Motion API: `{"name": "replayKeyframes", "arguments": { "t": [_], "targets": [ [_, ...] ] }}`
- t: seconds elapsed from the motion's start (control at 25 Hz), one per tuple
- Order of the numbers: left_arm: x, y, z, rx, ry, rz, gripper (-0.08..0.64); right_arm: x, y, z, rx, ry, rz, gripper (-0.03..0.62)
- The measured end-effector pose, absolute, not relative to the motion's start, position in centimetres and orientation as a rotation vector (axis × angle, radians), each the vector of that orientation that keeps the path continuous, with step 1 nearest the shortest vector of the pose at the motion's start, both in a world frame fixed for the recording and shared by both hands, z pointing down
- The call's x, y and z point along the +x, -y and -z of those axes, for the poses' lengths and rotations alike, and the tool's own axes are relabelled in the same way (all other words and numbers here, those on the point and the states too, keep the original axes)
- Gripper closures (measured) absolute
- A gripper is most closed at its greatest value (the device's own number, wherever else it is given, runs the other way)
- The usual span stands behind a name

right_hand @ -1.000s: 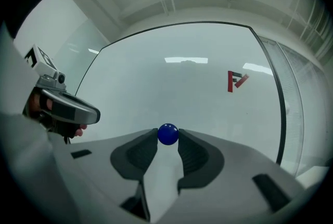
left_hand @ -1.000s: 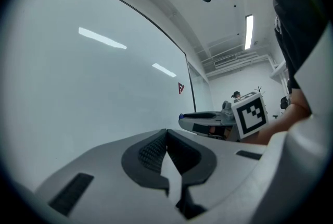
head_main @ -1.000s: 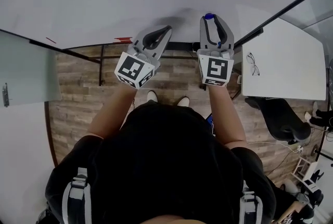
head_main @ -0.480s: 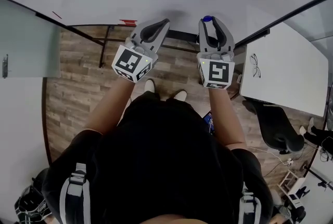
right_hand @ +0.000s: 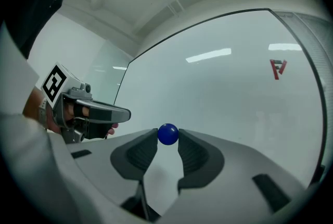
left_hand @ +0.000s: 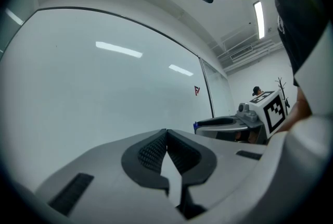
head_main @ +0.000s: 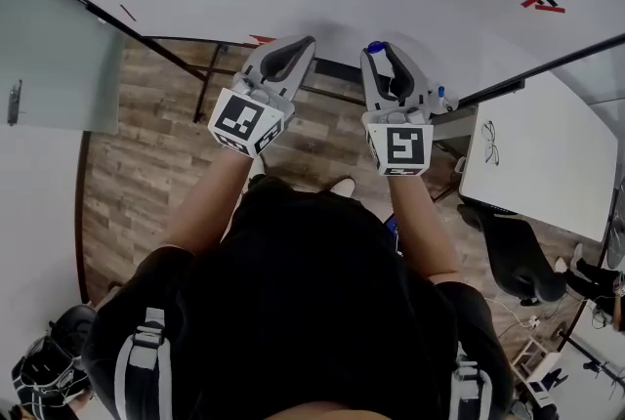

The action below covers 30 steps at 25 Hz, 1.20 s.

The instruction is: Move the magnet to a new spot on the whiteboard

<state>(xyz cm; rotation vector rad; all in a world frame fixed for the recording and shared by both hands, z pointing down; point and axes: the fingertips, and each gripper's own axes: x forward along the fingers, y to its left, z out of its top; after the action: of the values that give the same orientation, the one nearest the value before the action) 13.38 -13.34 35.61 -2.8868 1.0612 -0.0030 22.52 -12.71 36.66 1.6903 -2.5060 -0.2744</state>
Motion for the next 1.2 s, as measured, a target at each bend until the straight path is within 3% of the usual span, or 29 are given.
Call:
{"name": "replayKeyframes", "arguments": {
  "t": [0.6,1.2],
  "targets": [
    [-6.6,21.5,-35.3,-2.881,-1.073,-0.06,0.555,0.8,20.0,-36.4,1.617,2.51,0.29,0.472],
    [-20.8,27.8,-35.4,-2.884,-1.032,-0.043,0.555,-12.7,26.5,-35.6,1.749,2.464,0.294,0.472]
  ]
}}
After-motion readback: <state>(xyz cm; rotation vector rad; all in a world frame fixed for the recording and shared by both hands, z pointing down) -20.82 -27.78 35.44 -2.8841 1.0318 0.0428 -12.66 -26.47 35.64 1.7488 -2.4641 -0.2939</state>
